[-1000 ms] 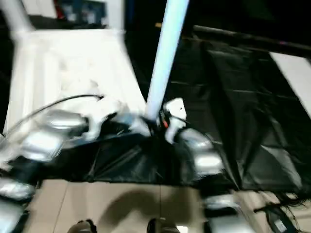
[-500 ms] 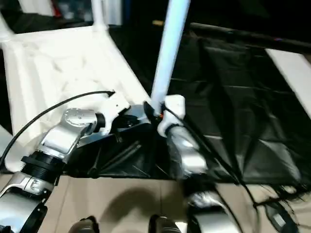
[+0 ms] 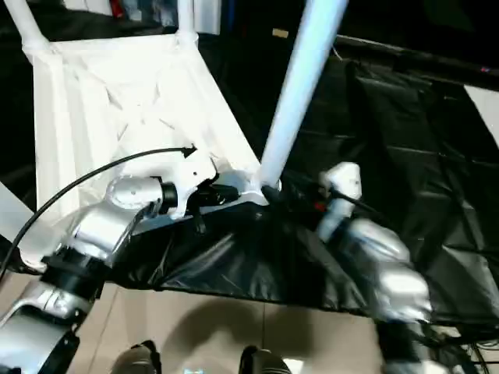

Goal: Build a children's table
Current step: Rotate leg to tighten

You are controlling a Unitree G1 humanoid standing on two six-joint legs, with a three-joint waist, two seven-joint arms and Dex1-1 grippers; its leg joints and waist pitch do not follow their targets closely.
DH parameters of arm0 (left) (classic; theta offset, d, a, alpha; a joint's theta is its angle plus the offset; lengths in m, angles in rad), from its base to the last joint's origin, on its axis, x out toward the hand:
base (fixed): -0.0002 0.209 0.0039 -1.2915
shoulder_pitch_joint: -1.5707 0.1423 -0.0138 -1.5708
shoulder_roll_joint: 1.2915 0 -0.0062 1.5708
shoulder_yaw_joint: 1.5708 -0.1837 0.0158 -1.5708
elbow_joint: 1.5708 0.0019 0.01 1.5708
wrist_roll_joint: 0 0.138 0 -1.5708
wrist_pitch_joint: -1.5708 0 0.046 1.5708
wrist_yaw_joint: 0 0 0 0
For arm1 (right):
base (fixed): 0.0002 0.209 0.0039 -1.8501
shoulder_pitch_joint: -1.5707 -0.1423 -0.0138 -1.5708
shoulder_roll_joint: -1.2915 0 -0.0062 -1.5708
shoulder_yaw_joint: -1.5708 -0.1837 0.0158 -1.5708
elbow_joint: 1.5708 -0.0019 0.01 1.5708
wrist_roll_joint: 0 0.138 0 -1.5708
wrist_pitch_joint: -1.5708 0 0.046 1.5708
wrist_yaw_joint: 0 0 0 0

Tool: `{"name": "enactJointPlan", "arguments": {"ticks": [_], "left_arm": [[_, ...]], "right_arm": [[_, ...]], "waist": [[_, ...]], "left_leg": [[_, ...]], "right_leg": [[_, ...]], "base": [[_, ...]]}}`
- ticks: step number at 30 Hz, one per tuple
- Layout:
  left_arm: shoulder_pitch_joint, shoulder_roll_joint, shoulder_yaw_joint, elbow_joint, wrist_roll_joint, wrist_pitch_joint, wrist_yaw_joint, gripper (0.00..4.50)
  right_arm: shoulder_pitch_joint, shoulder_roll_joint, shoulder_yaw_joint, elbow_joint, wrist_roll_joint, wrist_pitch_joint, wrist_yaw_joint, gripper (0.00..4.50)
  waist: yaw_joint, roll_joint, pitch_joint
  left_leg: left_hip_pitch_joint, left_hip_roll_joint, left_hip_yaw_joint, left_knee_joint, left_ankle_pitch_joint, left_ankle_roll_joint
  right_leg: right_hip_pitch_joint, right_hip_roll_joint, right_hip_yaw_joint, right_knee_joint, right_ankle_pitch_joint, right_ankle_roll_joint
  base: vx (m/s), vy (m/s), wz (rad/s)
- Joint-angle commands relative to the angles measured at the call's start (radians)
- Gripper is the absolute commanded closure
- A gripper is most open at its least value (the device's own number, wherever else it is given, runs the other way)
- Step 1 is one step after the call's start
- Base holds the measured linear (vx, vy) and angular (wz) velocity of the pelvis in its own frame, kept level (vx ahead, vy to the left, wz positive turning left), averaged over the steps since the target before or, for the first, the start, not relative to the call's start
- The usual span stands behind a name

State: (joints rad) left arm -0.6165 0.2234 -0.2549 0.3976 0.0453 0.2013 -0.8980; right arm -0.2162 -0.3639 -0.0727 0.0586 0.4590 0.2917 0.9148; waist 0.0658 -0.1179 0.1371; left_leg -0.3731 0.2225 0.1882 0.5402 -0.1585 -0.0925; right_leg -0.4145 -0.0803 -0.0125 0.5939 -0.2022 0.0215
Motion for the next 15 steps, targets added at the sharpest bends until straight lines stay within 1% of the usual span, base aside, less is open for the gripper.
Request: {"name": "enactJointPlan", "arguments": {"ticks": [1, 3, 4, 5, 6, 7, 8, 9, 10, 11, 12, 13, 14, 15], "left_arm": [[0.059, -0.012, -0.025, -0.006, -0.029, 0.044, -0.027, 4.30], [0.063, -0.010, -0.022, -0.023, -0.035, 0.054, -0.031, 4.30], [0.075, -0.008, -0.008, -0.070, -0.052, 0.091, -0.027, 4.18], [0.087, -0.004, 0.005, -0.111, -0.067, 0.121, -0.026, 3.96], [0.115, 0.006, 0.030, -0.203, -0.097, 0.182, -0.021, 3.96], [0.137, 0.013, 0.047, -0.267, -0.120, 0.225, -0.016, 3.91], [0.137, 0.013, 0.047, -0.267, -0.120, 0.225, -0.016, 3.84], [0.178, 0.027, 0.076, -0.354, -0.154, 0.288, -0.010, 3.72], [0.230, 0.050, 0.097, -0.434, -0.179, 0.327, -0.012, 3.61], [0.280, 0.073, 0.113, -0.499, -0.197, 0.351, -0.014, 3.54], [0.280, 0.073, 0.113, -0.499, -0.197, 0.351, -0.014, 3.52], [0.313, 0.088, 0.122, -0.539, -0.206, 0.363, -0.015, 3.34], [0.424, 0.127, 0.149, -0.656, -0.237, 0.372, -0.016, 3.22], [0.424, 0.127, 0.149, -0.656, -0.237, 0.372, -0.016, 3.22]], "right_arm": [[0.035, -0.049, 0.017, -0.058, 0.034, 0.063, 0.048, 1.04], [0.040, -0.057, 0.026, -0.064, 0.033, 0.069, 0.056, 1.04], [0.041, -0.058, 0.035, -0.061, 0.030, 0.073, 0.061, 1.03], [0.041, -0.055, 0.041, -0.060, 0.027, 0.075, 0.059, 1.03], [0.029, -0.037, 0.052, -0.041, 0.009, 0.058, 0.049, 1.03], [0.020, -0.024, 0.059, -0.028, -0.002, 0.051, 0.042, 1.03], [0.020, -0.024, 0.059, -0.028, -0.002, 0.051, 0.042, 1.03], [0.004, -0.006, 0.070, 0.000, -0.016, 0.037, 0.039, 1.03], [-0.014, 0.010, 0.077, 0.023, -0.018, 0.032, 0.040, 1.03], [-0.029, 0.024, 0.084, 0.042, -0.019, 0.028, 0.042, 1.03], [-0.029, 0.024, 0.084, 0.042, -0.019, 0.028, 0.042, 1.03], [-0.038, 0.032, 0.088, 0.053, -0.019, 0.027, 0.044, 1.03], [-0.072, 0.050, 0.099, 0.094, -0.012, 0.028, 0.049, 1.03], [-0.072, 0.050, 0.099, 0.094, -0.012, 0.028, 0.049, 1.03]], "waist": [[0.002, -0.010, -0.073], [0.002, -0.009, -0.075], [0.002, -0.009, -0.076], [0.001, -0.012, -0.080], [0.001, -0.008, -0.082], [-0.002, -0.010, -0.084], [0.000, -0.005, -0.084], [-0.001, -0.004, -0.085], [-0.001, -0.004, -0.082], [-0.003, -0.008, -0.079], [-0.004, -0.006, -0.082], [-0.004, -0.004, -0.080], [-0.002, -0.001, -0.077], [-0.008, -0.003, -0.073]], "left_leg": [[0.012, 0.006, 0.010, -0.038, -0.063, 0.114], [0.011, 0.006, 0.010, -0.035, -0.050, 0.112], [0.012, 0.005, 0.010, -0.035, -0.046, 0.113], [0.011, 0.006, 0.009, -0.031, -0.027, 0.111], [0.011, 0.006, 0.009, -0.030, -0.016, 0.110], [0.007, 0.006, 0.009, -0.028, 0.005, 0.110], [0.010, 0.007, 0.010, -0.027, 0.007, 0.111], [0.012, 0.006, 0.012, -0.023, 0.015, 0.118], [0.009, 0.005, 0.012, -0.024, 0.013, 0.119], [0.003, 0.003, 0.012, -0.023, 0.007, 0.117], [0.004, 0.004, 0.012, -0.021, 0.000, 0.116], [0.004, 0.004, 0.013, -0.022, -0.005, 0.115], [0.008, 0.009, 0.014, -0.021, -0.033, 0.107], [-0.002, 0.007, 0.010, -0.026, -0.045, 0.100]], "right_leg": [[0.050, -0.034, 0.021, -0.047, -0.002, -0.218], [0.050, -0.034, 0.021, -0.044, 0.014, -0.222], [0.049, -0.034, 0.020, -0.043, 0.017, -0.223], [0.051, -0.034, 0.020, -0.036, 0.048, -0.234], [0.052, -0.034, 0.020, -0.032, 0.069, -0.241], [0.054, -0.034, 0.020, -0.026, 0.107, -0.256], [0.052, -0.034, 0.020, -0.025, 0.120, -0.265], [0.050, -0.030, 0.020, -0.022, 0.145, -0.276], [0.050, -0.030, 0.020, -0.023, 0.148, -0.285], [0.052, -0.028, 0.021, -0.022, 0.144, -0.285], [0.053, -0.030, 0.021, -0.019, 0.142, -0.286], [0.051, -0.029, 0.022, -0.021, 0.132, -0.282], [0.045, -0.027, 0.021, -0.020, 0.100, -0.278], [0.048, -0.029, 0.020, -0.020, 0.075, -0.272]], "base": [[0.000, 0.000, 0.00], [0.000, 0.000, 0.00], [0.000, 0.000, 0.00], [0.000, 0.000, 0.00], [0.000, 0.000, 0.00], [0.000, 0.000, 0.00], [0.000, 0.000, 0.00], [0.000, 0.000, 0.00], [0.000, 0.000, 0.00], [0.000, 0.000, 0.00], [0.000, 0.000, 0.00], [0.000, 0.000, 0.00], [0.000, 0.000, 0.00], [0.000, 0.000, 0.00]]}}
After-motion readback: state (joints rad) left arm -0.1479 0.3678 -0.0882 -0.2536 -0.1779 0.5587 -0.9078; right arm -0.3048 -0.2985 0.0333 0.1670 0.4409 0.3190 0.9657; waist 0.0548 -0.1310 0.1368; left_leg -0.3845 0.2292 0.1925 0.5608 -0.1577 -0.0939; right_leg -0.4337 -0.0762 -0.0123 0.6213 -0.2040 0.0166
